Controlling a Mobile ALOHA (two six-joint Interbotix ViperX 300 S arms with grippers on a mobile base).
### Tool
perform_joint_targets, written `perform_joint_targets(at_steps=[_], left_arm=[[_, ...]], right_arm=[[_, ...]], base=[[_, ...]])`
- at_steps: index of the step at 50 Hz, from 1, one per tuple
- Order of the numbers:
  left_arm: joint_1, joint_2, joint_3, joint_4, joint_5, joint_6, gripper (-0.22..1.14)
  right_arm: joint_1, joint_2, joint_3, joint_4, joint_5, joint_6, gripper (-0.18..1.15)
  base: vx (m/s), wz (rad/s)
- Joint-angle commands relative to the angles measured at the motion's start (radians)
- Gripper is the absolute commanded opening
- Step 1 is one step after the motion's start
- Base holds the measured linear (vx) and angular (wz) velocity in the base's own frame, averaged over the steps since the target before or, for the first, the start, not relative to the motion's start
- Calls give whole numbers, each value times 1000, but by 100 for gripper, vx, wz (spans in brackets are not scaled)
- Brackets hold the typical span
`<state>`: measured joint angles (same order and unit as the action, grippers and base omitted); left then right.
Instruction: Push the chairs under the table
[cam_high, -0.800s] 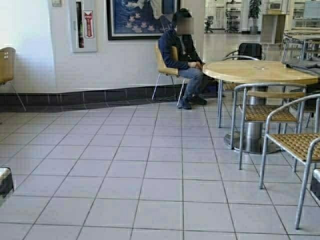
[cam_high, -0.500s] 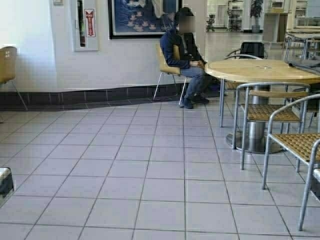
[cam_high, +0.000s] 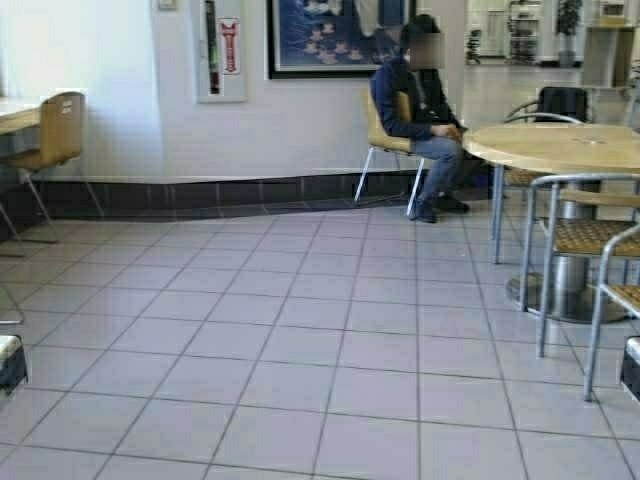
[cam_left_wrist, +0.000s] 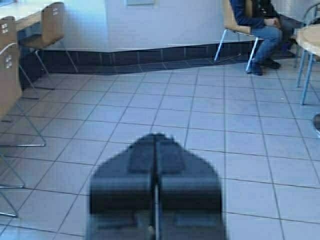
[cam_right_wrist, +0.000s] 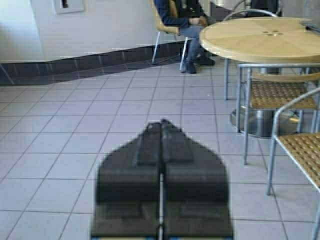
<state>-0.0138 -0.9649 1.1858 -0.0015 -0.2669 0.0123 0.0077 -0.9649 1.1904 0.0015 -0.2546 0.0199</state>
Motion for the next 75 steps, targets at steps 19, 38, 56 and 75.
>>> perform_joint_targets(at_steps=[19,38,56,75], left_arm=[[2,8,-18,-2,-6,-2,3],[2,15,-14,0,-6,-14,3],[2,20,-3,-2,-6,-31,3],[2,-9,11,-2,-5,-40,3]], right_arm=[[-2,14,-20,-2,-5,-2,4],[-35,17,-14,-3,-3,2,4],[-48,51,-18,-3,-3,2,4],[-55,55,-20,0,-3,3,4]], base=[[20,26],[27,22],[28,25],[27,35]])
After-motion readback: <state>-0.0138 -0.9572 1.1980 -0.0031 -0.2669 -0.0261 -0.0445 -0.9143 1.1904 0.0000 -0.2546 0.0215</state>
